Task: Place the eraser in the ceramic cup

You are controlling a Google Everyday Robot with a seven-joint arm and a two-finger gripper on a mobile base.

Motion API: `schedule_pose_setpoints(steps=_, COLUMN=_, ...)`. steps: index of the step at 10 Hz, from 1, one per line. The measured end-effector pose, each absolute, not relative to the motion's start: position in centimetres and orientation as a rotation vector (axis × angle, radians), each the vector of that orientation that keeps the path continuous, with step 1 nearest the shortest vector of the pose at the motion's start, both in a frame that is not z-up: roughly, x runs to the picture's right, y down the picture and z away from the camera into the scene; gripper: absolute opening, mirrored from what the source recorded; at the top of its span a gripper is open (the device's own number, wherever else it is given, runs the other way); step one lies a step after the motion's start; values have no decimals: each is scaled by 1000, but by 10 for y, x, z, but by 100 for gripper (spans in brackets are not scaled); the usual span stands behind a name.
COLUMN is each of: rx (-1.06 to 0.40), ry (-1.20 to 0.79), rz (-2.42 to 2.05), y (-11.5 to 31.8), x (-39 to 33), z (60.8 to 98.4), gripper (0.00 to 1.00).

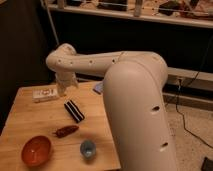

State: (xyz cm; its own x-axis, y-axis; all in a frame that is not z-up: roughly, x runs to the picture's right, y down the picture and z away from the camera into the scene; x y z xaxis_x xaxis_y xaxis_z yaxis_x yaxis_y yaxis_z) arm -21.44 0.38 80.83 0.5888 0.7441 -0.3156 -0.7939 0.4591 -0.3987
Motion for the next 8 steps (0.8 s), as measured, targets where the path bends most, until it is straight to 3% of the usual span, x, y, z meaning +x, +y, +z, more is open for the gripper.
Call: schedule_pose_setpoints(steps=8, rx=-586, ry=103, rz=818, y=55, x=-224, z=850, gripper=65)
